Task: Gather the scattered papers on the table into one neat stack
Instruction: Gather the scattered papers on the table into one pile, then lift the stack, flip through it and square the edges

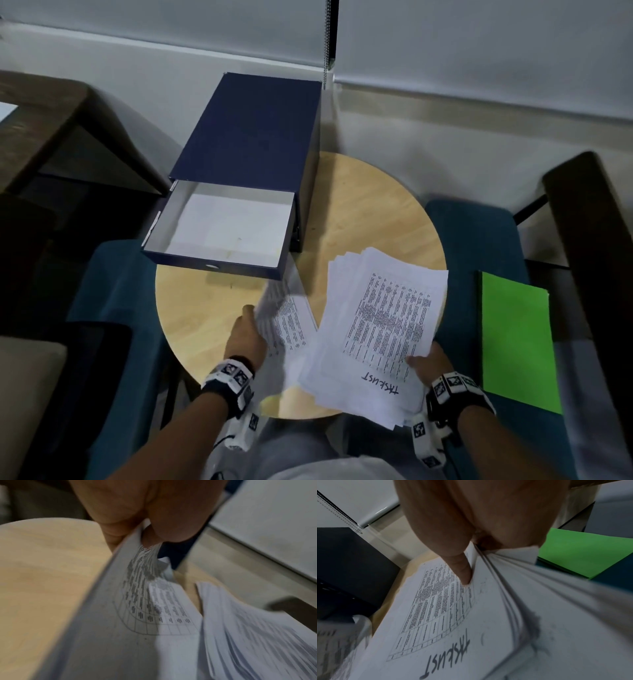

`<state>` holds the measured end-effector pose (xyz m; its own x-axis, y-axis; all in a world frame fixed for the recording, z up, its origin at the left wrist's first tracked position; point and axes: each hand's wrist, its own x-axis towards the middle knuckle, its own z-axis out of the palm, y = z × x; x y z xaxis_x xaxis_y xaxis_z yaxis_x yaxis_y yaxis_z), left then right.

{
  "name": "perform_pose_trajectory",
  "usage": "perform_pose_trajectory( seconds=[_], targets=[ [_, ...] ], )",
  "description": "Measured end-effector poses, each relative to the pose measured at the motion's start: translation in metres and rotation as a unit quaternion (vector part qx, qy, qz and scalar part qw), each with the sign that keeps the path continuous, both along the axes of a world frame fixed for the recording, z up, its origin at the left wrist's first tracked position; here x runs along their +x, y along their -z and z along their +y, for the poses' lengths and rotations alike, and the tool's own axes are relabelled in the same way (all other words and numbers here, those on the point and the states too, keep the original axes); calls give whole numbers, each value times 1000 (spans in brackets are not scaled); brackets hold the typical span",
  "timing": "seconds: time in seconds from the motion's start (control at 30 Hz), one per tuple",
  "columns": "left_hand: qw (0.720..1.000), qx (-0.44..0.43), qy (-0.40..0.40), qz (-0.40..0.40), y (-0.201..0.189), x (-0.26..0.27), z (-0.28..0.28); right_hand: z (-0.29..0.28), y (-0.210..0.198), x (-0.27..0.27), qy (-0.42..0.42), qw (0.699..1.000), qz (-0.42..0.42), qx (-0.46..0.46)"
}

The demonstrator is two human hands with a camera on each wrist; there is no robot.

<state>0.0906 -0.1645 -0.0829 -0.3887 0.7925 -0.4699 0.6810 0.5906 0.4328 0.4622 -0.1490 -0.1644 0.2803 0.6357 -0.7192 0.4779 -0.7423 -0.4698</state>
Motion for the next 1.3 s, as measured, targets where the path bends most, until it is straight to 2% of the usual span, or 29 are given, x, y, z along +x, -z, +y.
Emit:
perform_pose_trajectory(
  seconds=[0.13,0.27,0.4,0.5,0.6,0.7,0.77,0.9,1.0,1.07,1.13,1.3],
  targets=[
    [987,76,139,21,-20,25,-12,3,-5,-1,-20,1000,19,12],
    [966,156,208,-4,-53,52,-11,2,-8,-2,-38,998,27,30],
    [951,237,195,-25,-106,70,14,3,-10,-2,-48,997,40,36],
    [942,288,144,-97,-144,79,38,6,-13,-2,-46,996,70,20],
    [928,328,90,-152,-155,83,62,6,-1,3,-35,999,15,-9],
    [932,284,39,-223,-138,87,83,5,3,5,2,995,98,-22],
    [945,226,33,-234,-117,94,86,6,-1,7,66,991,118,-21],
    [980,105,71,-155,-48,108,80,-2,-4,14,190,966,167,-49],
    [983,-53,162,-74,10,110,69,-4,-16,10,236,939,246,-51],
    [974,-102,203,-8,34,110,59,-1,-27,8,236,937,251,-46],
    [977,-96,189,17,47,109,54,3,-30,11,216,947,236,-38],
    [986,-112,98,-80,58,114,53,11,-12,12,60,986,155,-11]
  ],
)
